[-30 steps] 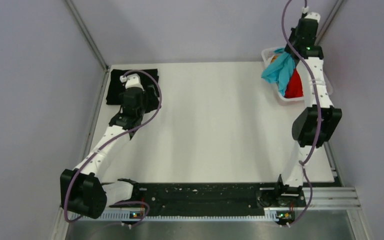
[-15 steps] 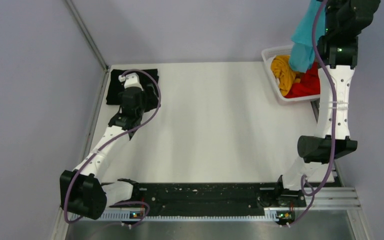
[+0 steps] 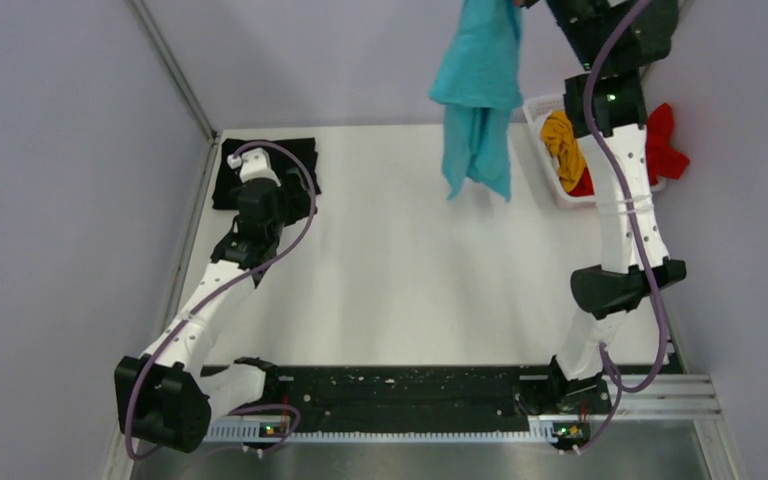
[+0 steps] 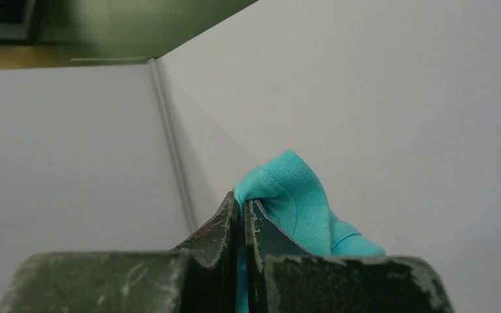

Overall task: Fold and stack the t-shirts
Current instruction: Move the tshirt to the center of the board

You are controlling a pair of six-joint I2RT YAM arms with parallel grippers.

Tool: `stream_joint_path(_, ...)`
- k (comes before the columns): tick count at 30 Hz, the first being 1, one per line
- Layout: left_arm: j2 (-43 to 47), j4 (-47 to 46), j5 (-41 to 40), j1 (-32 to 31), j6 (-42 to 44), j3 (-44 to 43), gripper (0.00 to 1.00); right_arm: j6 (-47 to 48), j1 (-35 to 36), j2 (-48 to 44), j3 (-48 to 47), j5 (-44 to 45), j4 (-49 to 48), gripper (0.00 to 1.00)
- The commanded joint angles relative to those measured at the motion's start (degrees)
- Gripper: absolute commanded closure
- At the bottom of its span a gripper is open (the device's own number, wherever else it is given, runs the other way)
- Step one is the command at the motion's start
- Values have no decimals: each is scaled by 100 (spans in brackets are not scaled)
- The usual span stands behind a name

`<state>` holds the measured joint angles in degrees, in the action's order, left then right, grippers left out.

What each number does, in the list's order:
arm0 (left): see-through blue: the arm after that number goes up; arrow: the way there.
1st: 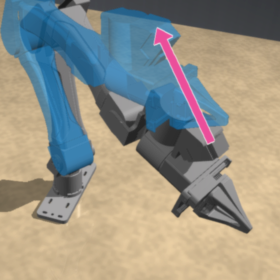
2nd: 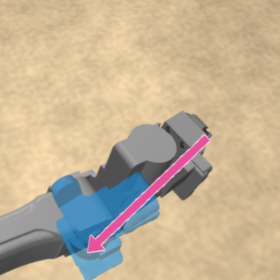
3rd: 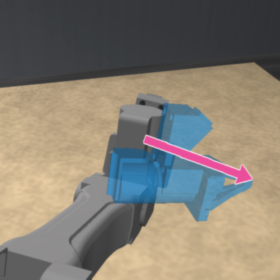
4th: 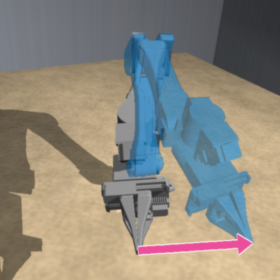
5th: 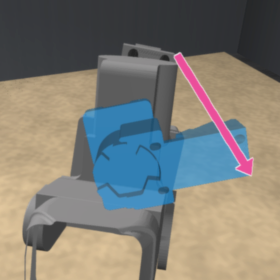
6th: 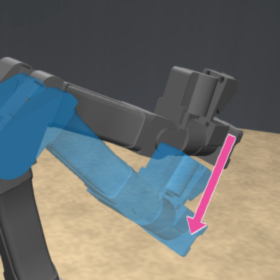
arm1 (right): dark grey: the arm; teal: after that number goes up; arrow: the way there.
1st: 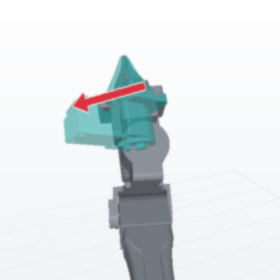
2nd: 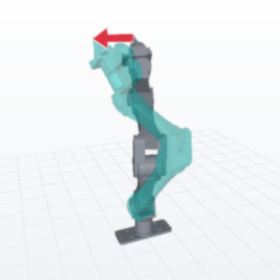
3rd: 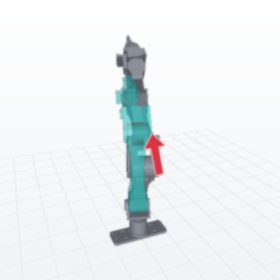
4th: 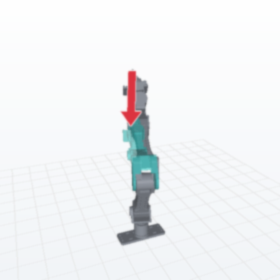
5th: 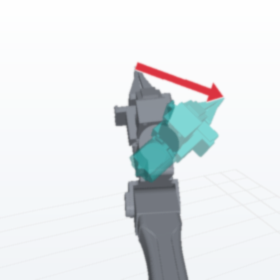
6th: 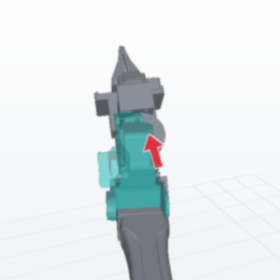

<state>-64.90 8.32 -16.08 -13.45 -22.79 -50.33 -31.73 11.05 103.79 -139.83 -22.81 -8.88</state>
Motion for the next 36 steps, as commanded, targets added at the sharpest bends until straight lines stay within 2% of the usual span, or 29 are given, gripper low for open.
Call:
stream_joint_path(1, 364, -146, -180, 36, -125, 123, 1, 477, 983, 20, -176, -414, 64, 100)
stream_joint_path(6, 644, 150, -414, 45, -199, 147, 1, 566, 1313, 112, -122, -65, 414, 100)
stream_joint_path(9, 897, 502, -577, 45, -296, 149, 1, 820, 1313, -204, 620, 449, 829, 100)
stream_joint_path(11, 1053, 810, -697, 45, -406, 126, 1, 1077, 1312, -621, 1485, 1215, 1220, 100)
stream_joint_path(15, 1197, 1409, -727, 45, -706, 101, 1, 1280, 1281, -1651, 3793, 3143, 1760, 100)
stream_joint_path(18, 1079, 1734, -707, 53, -931, 71, 1, 927, 1193, -2055, 5298, 4695, 2236, 92)
stream_joint_path(19, 998, 1824, -686, 53, -990, 67, 1, 845, 1076, -2047, 5610, 4786, 2413, 90)
stream_joint_path(20, 894, 1879, -646, 53, -1037, 60, 1, 729, 927, -1894, 5774, 4758, 2696, 85)
stream_joint_path(21, 779, 1921, -591, 60, -1058, 61, 1, 662, 737, -1695, 5765, 4626, 3073, 74)
stream_joint_path(24, 346, 2114, -279, 71, -1154, -12, 1, 742, 401, -1065, 5327, 4709, 4051, 21)
stream_joint_path(25, 265, 2164, -170, 75, -1195, -16, 1, 772, 392, -957, 5269, 4945, 4255, 11)
stream_joint_path(28, 66, 2173, 203, 80, -1267, 169, 1, 780, 394, -1071, 5564, 5117, 4356, 5)
stream_joint_path(36, 139, 2152, 644, 97, -1613, 1037, 1, 413, 390, -2150, 7433, 4890, 3771, 1)
